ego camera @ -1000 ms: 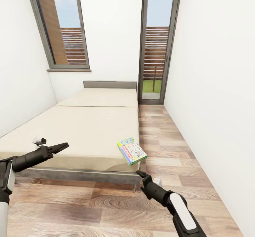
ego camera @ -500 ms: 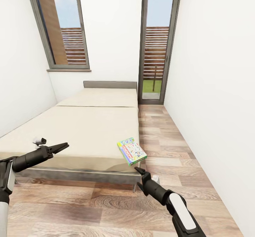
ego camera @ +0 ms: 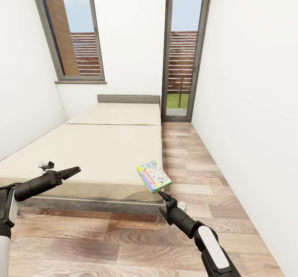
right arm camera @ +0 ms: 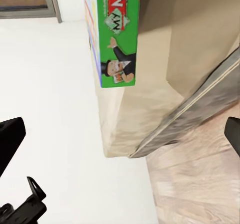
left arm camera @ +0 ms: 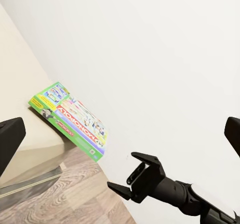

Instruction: Put all the toys in the child's room - the three board games (two on the bed and one on the table), the two jigsaw puzzles on the table, and the tennis ball on the table - inside the toy box on the table in the child's room.

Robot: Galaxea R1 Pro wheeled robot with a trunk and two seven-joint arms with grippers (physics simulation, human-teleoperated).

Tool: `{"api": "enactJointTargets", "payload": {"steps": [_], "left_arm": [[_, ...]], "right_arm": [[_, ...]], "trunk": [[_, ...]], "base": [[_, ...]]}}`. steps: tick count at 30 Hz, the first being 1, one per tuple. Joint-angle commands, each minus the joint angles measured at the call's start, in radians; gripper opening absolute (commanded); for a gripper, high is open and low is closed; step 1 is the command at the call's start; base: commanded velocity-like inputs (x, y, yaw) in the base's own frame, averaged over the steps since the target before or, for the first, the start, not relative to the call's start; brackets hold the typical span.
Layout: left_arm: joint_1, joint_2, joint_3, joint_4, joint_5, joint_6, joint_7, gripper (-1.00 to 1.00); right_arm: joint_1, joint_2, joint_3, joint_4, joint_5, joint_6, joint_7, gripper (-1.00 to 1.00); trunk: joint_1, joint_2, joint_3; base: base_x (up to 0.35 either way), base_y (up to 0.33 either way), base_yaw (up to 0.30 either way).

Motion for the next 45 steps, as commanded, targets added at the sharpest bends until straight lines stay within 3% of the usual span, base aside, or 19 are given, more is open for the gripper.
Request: {"api": "enactJointTargets", "payload": {"steps": [1,45], "left_arm": [[-0.001,0.000,0.000,0.000,-0.002,0.011,-0.005,1.00],[-0.001,0.000,0.000,0.000,-0.002,0.011,-0.005,1.00]], "right_arm": [[0.000,0.000,-0.001,0.000,-0.001,0.003,0.005,1.00],[0.000,-0.002,-0.006,0.003,0.001,-0.002,0.017,1.00]], "trunk": [[0.000,0.000,-0.001],[0.000,0.000,-0.001]], "base": [[0.000,0.000,0.000],[0.064,0.012,0.000]]}}
